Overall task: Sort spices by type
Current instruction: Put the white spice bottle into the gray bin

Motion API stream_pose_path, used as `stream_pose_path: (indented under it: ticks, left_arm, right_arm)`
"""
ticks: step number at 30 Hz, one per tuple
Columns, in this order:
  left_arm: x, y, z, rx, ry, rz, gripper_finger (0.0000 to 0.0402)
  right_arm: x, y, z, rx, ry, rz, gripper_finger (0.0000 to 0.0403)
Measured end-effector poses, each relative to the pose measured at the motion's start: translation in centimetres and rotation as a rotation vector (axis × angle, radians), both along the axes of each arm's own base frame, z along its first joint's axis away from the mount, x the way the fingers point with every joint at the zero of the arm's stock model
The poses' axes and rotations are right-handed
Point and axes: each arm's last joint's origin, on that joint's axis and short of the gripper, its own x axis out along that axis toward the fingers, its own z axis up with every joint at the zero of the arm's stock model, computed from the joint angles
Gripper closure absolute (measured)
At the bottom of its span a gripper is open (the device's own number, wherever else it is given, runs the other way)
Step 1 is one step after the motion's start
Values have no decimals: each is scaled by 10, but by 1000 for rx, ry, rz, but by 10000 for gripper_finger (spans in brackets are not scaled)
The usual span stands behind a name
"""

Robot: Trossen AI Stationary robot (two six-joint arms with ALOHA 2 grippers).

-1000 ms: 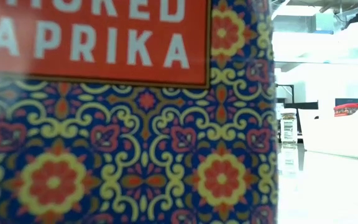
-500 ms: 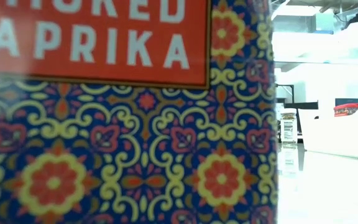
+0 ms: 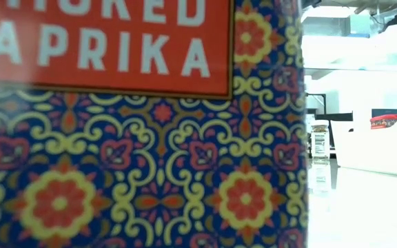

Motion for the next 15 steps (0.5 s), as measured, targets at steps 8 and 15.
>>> stream_pose_path:
  ticks: [8, 15]
  left_arm:
    - [-30, -20, 5, 52, 146, 141, 199]
    - [-74, -57, 13, 20, 127, 136, 201]
  right_arm:
    - [-10, 0, -18, 156, 189, -96, 92]
    - [-13, 8, -20, 292, 195, -150, 92]
